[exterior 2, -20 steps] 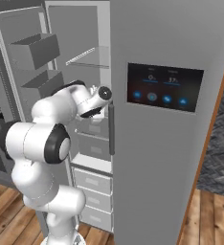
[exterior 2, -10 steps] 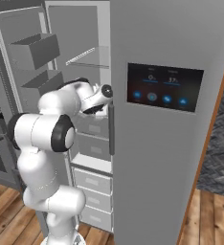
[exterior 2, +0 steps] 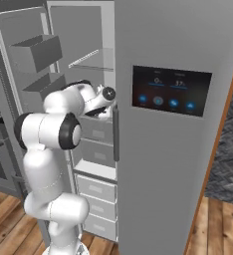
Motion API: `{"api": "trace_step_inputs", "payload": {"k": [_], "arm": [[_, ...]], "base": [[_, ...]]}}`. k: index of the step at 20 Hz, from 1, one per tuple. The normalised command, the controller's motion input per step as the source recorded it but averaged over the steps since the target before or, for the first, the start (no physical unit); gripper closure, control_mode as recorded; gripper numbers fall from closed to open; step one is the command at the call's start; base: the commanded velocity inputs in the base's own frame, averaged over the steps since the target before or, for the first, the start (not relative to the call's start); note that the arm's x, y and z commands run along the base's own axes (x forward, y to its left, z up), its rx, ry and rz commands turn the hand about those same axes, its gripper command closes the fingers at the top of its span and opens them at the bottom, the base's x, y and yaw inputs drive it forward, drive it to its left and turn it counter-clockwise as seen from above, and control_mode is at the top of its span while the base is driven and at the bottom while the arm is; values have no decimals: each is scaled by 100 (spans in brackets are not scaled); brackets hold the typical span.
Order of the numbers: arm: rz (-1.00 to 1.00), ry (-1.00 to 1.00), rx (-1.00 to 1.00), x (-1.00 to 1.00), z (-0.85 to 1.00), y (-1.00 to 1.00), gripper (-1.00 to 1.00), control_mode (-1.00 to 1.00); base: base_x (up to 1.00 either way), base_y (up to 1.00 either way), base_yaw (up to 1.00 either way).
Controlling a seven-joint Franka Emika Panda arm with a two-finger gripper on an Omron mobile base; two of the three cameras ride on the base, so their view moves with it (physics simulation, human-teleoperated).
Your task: The ice cube tray has been filled with water. Take the tray and place it in the freezer to make ice. Close the freezer door after placing the tray.
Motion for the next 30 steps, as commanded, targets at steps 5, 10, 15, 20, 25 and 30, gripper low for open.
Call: {"api": "trace_step_inputs", "payload": {"k": [5,10,15,20,25,30], "arm": [[-4,0,0,52,0,0,100,-100],[-5,0,0,22,0,0,-100,-100],[-1,-10,0,-32,3,0,-100,-100],[0,-19,0,-79,19,0,-100,-100],[0,-10,0,-100,34,-6,-100,-100],[0,0,0,-90,81,-19,-100,-100]], "base": [[0,0,0],[0,0,0],[0,0,0],[0,0,0],[0,0,0],[0,0,0]]}}
